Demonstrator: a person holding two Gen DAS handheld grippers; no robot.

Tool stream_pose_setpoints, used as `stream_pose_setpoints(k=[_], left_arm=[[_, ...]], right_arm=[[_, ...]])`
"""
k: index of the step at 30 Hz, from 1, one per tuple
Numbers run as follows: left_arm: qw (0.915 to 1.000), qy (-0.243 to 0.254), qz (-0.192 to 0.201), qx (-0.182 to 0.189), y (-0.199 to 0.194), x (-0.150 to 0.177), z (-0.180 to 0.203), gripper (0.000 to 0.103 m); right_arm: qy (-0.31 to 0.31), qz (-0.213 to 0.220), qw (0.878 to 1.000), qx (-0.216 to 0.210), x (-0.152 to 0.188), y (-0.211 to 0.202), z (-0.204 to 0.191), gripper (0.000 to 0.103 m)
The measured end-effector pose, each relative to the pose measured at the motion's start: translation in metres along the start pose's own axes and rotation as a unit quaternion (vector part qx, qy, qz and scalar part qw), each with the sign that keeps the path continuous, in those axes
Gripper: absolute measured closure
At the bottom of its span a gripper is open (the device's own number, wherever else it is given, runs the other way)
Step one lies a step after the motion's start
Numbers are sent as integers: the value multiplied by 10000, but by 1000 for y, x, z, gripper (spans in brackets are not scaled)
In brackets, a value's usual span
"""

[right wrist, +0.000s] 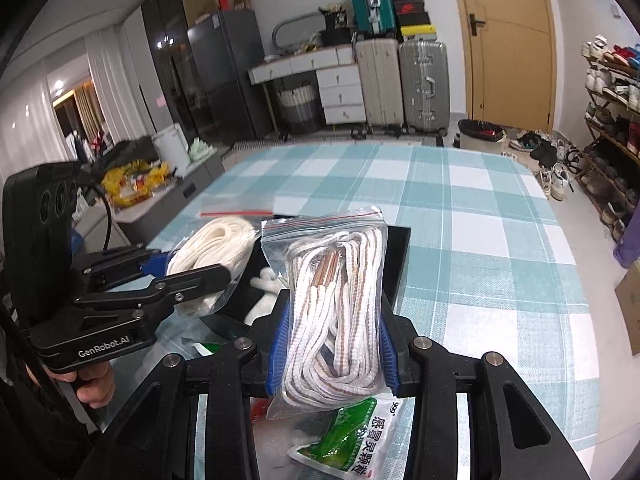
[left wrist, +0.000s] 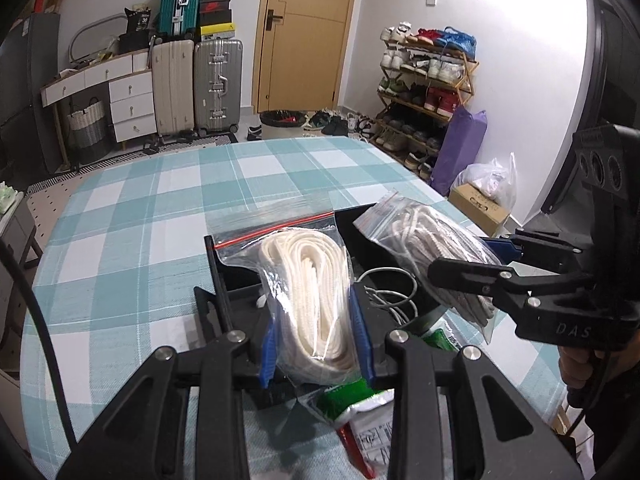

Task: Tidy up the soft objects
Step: 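Carry both rope bags over the black box with both tools, then open both tools to drop the rope bags into the box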

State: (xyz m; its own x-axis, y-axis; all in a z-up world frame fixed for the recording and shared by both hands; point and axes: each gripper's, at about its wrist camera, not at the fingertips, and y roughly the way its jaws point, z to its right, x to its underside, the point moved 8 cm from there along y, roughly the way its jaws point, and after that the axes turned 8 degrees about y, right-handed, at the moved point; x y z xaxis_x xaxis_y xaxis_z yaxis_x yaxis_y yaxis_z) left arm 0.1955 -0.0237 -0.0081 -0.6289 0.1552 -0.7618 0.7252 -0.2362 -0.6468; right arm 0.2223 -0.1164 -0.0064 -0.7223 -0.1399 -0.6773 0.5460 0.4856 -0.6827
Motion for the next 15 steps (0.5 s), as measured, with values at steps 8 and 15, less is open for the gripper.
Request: stream_pose_setpoints(k=[8,15], left_arm=[[9999,22,-130,-12,13,-5,0,72],[9996,-36,-273,-4,24,1,-4,72]], right_arm=[[-315,-340,9987,210,-10,21,-5,65],[-448,-577,9970,252,-14,37,-3,65]])
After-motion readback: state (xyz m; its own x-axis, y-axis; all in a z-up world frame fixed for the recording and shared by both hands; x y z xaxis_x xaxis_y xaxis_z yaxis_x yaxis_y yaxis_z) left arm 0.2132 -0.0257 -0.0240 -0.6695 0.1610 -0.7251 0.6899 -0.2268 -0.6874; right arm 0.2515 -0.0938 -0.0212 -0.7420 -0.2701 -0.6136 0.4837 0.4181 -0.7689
